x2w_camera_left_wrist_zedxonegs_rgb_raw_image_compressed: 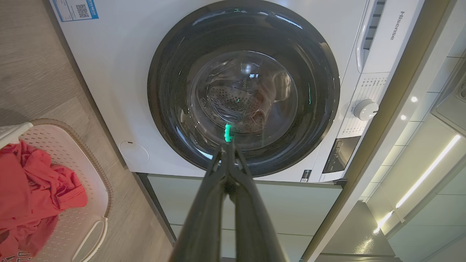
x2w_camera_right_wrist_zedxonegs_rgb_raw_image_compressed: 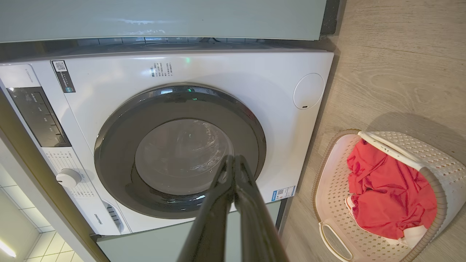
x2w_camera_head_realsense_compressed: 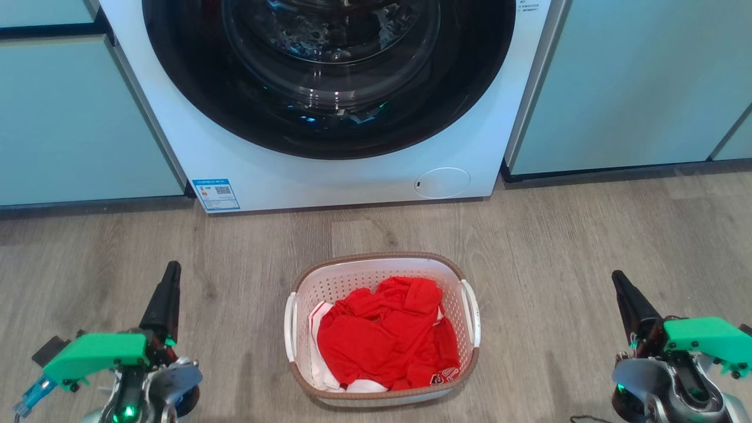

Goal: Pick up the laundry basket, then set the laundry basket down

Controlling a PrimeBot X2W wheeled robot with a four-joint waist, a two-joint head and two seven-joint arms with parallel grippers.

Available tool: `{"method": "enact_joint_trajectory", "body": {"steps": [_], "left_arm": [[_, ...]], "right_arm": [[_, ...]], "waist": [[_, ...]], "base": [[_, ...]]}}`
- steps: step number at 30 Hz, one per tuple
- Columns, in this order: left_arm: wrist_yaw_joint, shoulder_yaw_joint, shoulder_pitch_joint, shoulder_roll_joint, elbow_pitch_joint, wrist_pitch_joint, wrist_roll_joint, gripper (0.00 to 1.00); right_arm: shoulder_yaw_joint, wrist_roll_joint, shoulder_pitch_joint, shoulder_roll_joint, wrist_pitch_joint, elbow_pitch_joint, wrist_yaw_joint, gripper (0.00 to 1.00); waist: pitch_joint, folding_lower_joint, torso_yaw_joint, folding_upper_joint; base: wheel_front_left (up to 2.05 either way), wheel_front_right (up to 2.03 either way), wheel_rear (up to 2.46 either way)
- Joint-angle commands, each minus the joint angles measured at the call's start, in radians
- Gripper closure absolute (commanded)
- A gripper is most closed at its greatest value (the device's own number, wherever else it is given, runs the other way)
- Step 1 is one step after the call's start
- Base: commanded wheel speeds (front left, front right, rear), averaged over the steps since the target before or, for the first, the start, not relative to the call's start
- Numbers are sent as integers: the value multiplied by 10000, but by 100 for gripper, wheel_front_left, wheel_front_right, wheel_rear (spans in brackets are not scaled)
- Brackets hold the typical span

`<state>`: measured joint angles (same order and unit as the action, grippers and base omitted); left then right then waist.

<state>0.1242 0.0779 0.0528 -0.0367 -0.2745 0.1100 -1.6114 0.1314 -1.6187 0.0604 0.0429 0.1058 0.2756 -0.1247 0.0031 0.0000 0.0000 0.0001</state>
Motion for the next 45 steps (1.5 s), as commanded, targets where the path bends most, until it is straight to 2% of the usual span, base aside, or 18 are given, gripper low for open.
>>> {"method": "enact_joint_trajectory", "body": {"steps": [1,17,18,23,34,45], "left_arm": [[65,356,552,-135,296,31,25,100],[65,356,552,-135,296,31,25,100],[0,0,1,0,1,-1,0,0],[-11,-55,-430,133,-627,-18,8,0],[-37,-205,-438,109,-315,-344,319,0],[-296,-328,-397,86,219,-671,1291,0]], "right_arm": [[-178,99,475,74,74,-309,-60,100],[-178,99,475,74,74,-309,-60,100],[-1,0,1,0,0,-1,0,0],[-74,-3,-340,-107,-33,634,2,0],[-307,216,-296,-91,-355,481,-4,0],[-365,1673,-230,-75,-676,31,-9,0]], "waist": [[0,0,0,-1],[0,0,0,-1],[0,0,0,-1],[0,0,0,-1],[2,0,-2,-1],[24,0,6,-1]], "base": [[0,0,0],[0,0,0],[0,0,0],[0,0,0],[0,0,0],[0,0,0]]}}
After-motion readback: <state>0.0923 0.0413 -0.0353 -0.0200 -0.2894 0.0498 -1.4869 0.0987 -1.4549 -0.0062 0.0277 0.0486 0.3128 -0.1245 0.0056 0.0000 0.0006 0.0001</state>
